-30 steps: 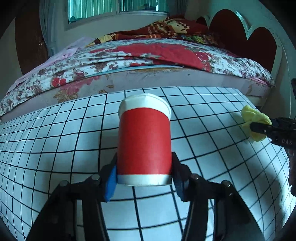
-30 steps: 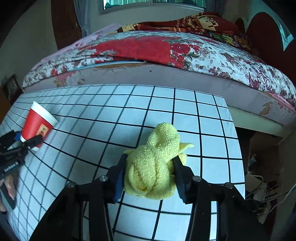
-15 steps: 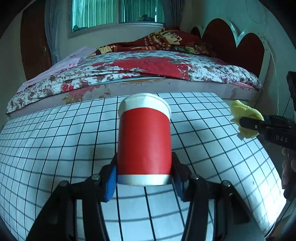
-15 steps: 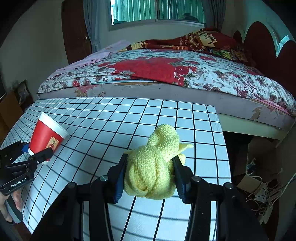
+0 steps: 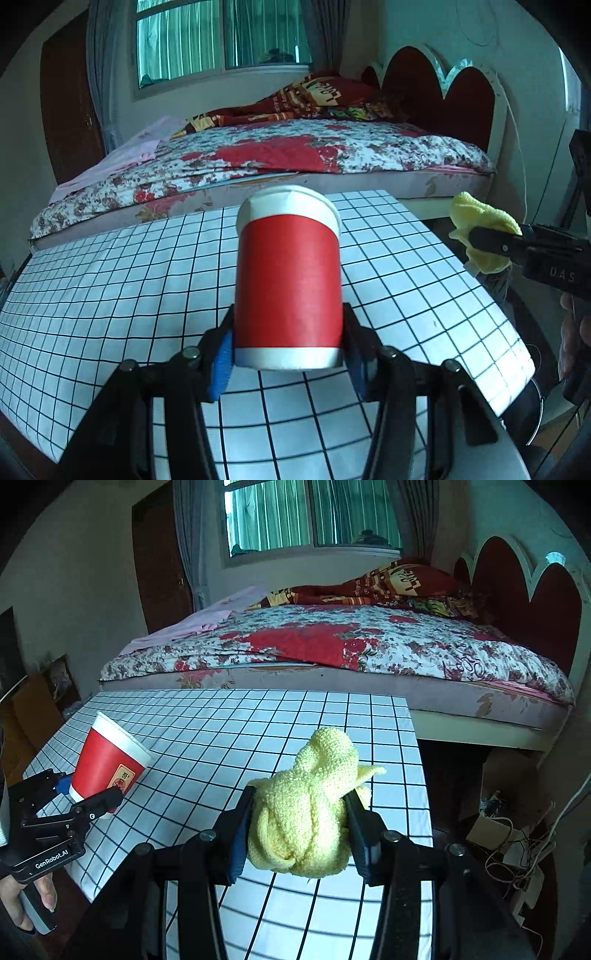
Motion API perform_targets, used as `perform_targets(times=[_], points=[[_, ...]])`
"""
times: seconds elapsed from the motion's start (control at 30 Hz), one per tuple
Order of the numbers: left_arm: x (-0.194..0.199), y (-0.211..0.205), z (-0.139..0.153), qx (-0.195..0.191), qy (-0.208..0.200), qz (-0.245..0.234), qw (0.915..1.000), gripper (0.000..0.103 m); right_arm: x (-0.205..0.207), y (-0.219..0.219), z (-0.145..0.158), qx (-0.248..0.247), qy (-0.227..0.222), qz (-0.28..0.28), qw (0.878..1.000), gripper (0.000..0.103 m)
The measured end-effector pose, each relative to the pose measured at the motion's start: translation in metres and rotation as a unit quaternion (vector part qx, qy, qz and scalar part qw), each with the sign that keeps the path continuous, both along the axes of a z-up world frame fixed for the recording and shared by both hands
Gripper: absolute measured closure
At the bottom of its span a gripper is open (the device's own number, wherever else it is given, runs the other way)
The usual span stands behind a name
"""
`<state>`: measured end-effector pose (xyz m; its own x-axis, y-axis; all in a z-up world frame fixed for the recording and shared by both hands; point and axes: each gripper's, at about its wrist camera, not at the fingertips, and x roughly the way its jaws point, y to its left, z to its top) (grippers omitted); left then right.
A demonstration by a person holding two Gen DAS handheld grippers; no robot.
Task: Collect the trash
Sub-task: 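Carry the red cup and yellow cloth with both tools over the black bin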
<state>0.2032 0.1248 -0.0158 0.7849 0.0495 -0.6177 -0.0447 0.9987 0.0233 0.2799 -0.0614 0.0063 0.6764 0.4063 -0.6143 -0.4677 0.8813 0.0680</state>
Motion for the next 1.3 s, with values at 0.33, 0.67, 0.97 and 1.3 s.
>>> perform_targets(times=[0.33,0.67,0.97,1.3], points=[[-0.042,-0.044,0.030,0.024,-0.038,-0.038,0.9983,0.051,-0.062,-0.044,0.028,0.024,-0.042,-0.012,0.999,0.055],[-0.056,-0.088,0.032,0.009,-0.061,-0.084,0.9945,0.051,-0.093,-0.094,0.029,0.020,-0.068,-0.042,0.997,0.055],[-0.062,-0.132,0.025,-0.003,-0.061,-0.131,0.9895,0.051,-0.109,-0.144,0.023,0.025,-0.068,-0.087,0.994,0.055],[-0.081,-0.205,0.004,-0.014,-0.048,-0.189,0.9806,0.051,-0.146,-0.217,0.009,0.017,-0.059,-0.133,0.989,0.054]])
